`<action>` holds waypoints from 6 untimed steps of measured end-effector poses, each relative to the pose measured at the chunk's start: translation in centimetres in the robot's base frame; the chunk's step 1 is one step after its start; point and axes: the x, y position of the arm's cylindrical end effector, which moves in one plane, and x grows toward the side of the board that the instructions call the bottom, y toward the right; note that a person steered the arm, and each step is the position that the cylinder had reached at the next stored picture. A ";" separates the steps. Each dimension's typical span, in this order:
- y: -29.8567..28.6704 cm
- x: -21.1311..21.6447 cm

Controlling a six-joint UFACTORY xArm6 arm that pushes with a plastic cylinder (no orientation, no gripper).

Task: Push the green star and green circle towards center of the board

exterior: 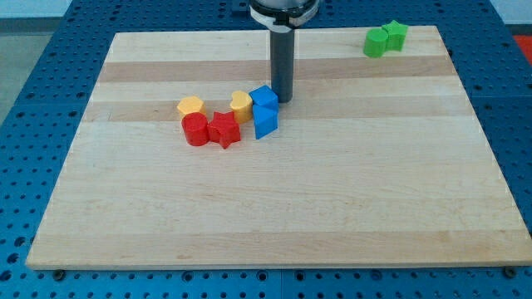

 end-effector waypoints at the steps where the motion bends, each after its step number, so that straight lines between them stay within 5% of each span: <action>1: 0.0 0.0; 4: 1.8 -0.4; 6: 18.7 -2.3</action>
